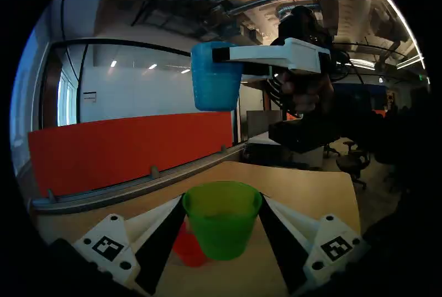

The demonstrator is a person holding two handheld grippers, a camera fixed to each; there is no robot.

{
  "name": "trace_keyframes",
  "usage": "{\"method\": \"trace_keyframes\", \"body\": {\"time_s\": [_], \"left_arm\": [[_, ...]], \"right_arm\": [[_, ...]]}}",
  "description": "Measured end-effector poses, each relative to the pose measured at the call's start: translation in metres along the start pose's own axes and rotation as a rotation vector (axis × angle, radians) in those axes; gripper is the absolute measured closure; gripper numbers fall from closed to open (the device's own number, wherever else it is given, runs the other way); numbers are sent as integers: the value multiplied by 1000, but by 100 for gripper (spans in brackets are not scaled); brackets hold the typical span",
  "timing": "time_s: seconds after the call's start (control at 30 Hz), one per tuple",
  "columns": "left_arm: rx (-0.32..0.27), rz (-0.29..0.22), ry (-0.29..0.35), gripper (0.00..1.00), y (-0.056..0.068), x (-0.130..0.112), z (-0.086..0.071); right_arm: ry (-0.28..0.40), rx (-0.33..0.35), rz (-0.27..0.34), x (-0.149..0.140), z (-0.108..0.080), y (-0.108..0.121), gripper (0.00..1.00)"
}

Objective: Pour water

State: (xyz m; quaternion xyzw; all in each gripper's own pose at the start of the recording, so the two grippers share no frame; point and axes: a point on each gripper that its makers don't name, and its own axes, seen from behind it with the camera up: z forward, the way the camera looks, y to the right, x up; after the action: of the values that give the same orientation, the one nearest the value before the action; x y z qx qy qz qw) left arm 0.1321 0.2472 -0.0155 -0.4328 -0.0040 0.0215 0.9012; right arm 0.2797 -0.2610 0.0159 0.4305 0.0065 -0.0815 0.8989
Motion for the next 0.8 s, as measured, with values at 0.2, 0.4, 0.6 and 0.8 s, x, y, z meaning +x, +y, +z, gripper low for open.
{"method": "trace_keyframes", "body": {"time_s": [0.2,0.4,0.6,0.8], "left_arm": [[2,0,-2,12,0,-1,0],[8,4,-3,12,-2,-1,-1],[20,4,-8,12,-8,-2,-4],[37,6,-12,12,-17,-4,-8]], "right_arm": [[-11,16,46,-4,-1,-4,9],[-21,7,64,-9,-4,-2,9],[-24,-10,73,-12,-9,6,9],[-31,-33,76,-17,-19,18,9]]}}
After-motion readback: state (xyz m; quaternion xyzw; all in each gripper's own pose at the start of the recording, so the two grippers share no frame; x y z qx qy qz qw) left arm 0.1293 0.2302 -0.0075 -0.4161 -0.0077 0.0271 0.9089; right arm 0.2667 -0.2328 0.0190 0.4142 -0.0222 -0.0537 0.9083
